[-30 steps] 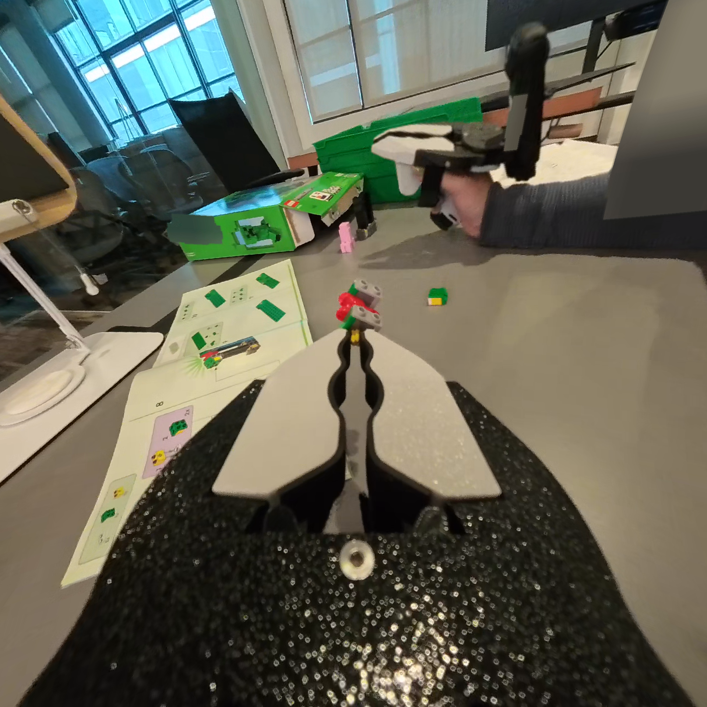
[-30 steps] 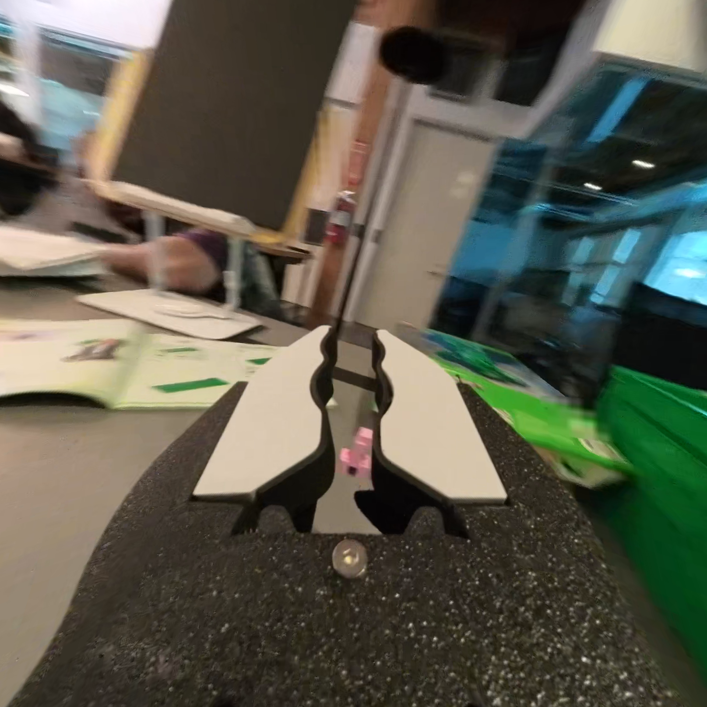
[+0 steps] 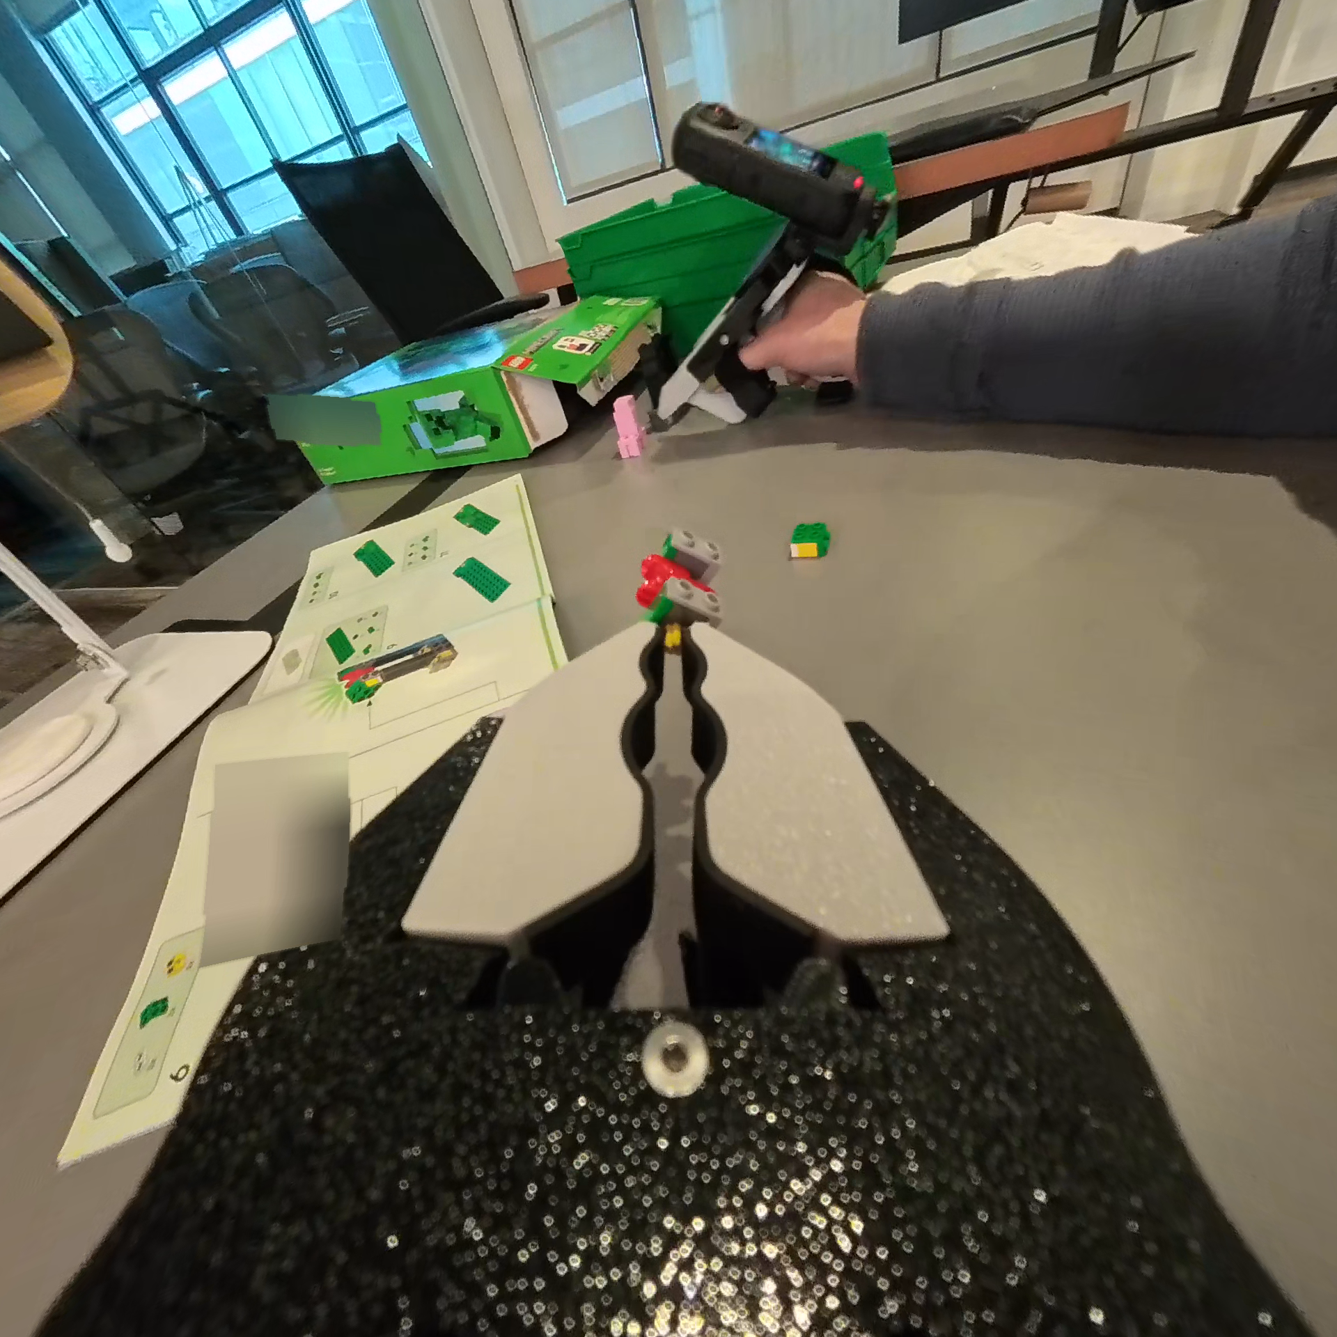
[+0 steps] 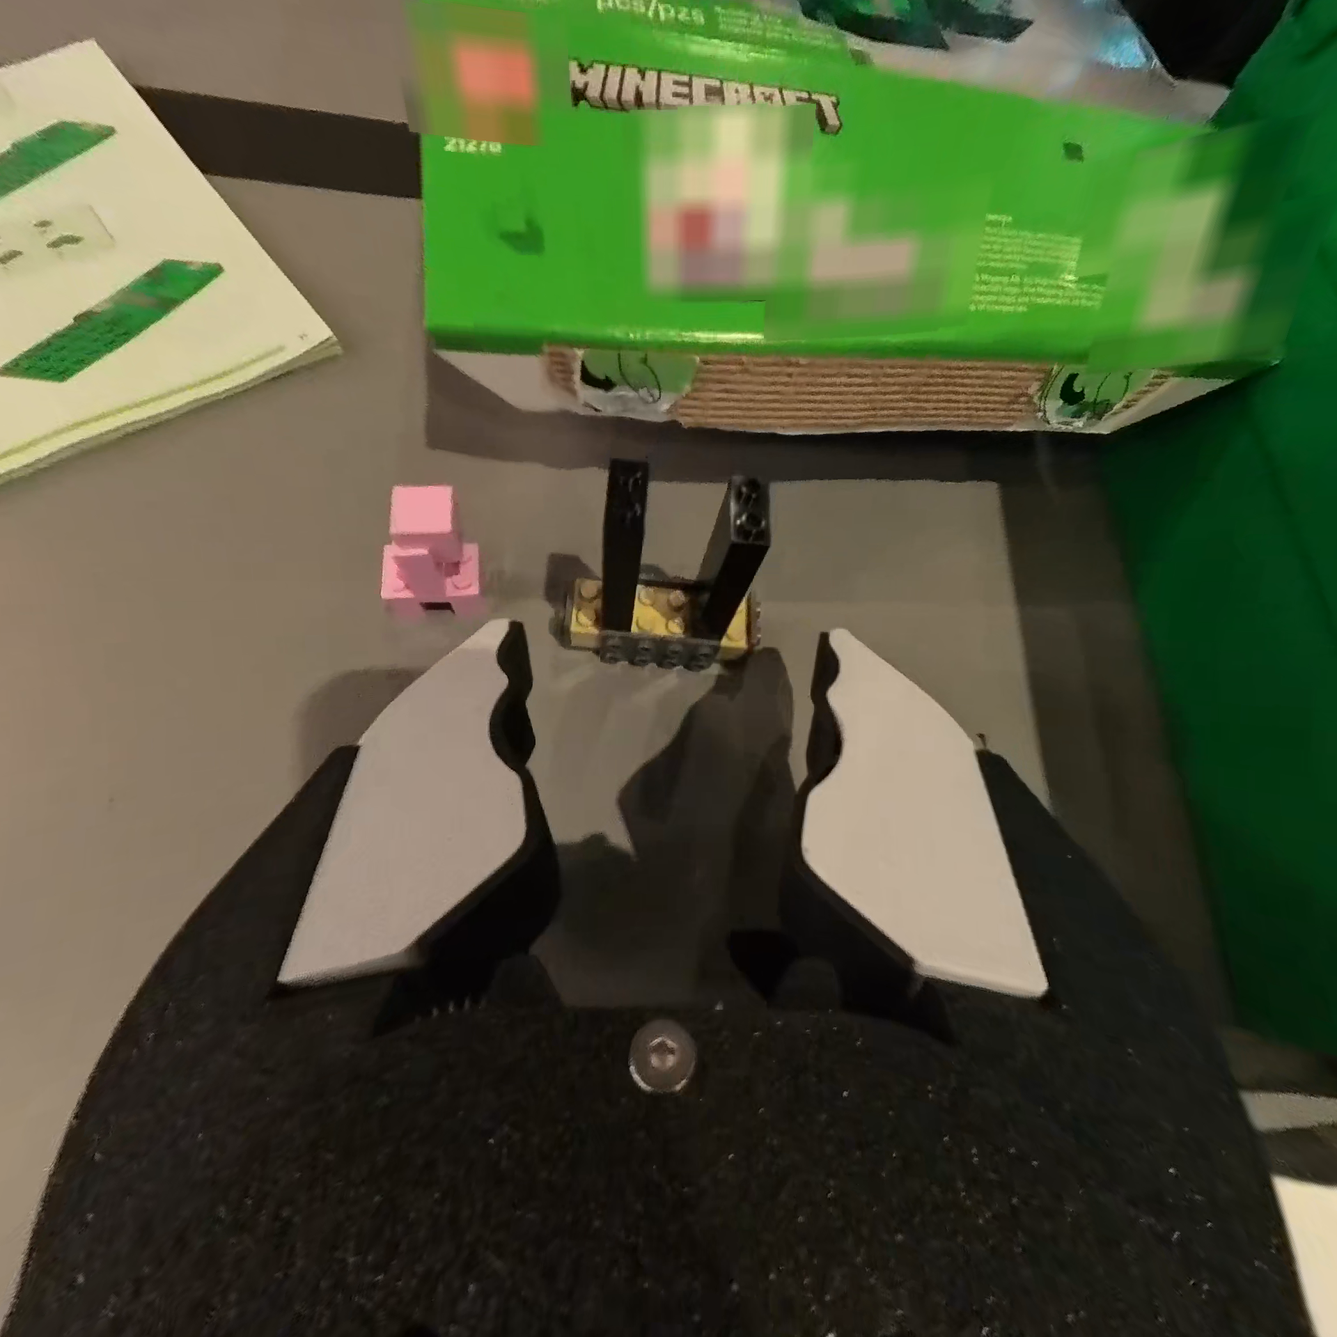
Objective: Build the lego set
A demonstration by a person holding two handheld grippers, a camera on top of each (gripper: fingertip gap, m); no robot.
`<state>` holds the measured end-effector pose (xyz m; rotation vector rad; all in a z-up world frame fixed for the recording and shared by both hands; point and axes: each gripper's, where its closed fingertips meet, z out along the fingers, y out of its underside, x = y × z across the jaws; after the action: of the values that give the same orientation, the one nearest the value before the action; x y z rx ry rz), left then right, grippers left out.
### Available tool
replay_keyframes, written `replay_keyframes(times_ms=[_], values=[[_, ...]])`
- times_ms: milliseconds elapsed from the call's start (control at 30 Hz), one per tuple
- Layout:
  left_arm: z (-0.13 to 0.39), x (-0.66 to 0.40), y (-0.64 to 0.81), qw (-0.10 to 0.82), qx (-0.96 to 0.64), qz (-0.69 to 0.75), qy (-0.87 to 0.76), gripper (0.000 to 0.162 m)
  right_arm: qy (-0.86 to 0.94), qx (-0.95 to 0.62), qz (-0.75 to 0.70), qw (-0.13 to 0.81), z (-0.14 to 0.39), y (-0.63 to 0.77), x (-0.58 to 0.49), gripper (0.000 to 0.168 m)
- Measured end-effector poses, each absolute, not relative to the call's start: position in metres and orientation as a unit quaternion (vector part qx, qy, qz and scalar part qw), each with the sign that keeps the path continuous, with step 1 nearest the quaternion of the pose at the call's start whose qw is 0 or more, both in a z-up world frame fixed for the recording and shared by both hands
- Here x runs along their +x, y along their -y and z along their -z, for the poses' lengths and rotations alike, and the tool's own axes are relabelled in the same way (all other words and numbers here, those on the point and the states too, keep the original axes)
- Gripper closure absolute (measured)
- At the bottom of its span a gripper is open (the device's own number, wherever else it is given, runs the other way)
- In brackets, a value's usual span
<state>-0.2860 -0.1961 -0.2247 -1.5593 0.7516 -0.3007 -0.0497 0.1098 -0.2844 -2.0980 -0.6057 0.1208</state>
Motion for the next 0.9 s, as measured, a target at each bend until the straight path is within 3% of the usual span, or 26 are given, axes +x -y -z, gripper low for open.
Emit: replay_keyframes(times_ms=[267, 333, 533, 833, 900], values=[[0.223, -0.287, 0.196, 0.641, -0.682, 0.139, -0.324, 0.158, 0.228, -0.874, -0.060, 0.424, 0.294, -0.123, -0.053, 0.101], [0.224, -0.287, 0.196, 0.640, -0.682, 0.138, -0.325, 0.158, 0.222, -0.876, -0.064, 0.422, 0.295, -0.123, -0.052, 0.110], [0.224, -0.288, 0.196, 0.641, -0.682, 0.134, -0.325, 0.158, 0.229, -0.871, -0.076, 0.428, 0.291, -0.103, -0.048, 0.110], [0.221, -0.292, 0.194, 0.645, -0.684, 0.139, -0.311, 0.158, 0.357, -0.827, -0.151, 0.408, 0.287, -0.029, -0.092, 0.114], [0.221, -0.292, 0.194, 0.644, -0.684, 0.138, -0.313, 0.158, 0.376, -0.815, -0.176, 0.406, 0.283, -0.020, -0.100, 0.132]])
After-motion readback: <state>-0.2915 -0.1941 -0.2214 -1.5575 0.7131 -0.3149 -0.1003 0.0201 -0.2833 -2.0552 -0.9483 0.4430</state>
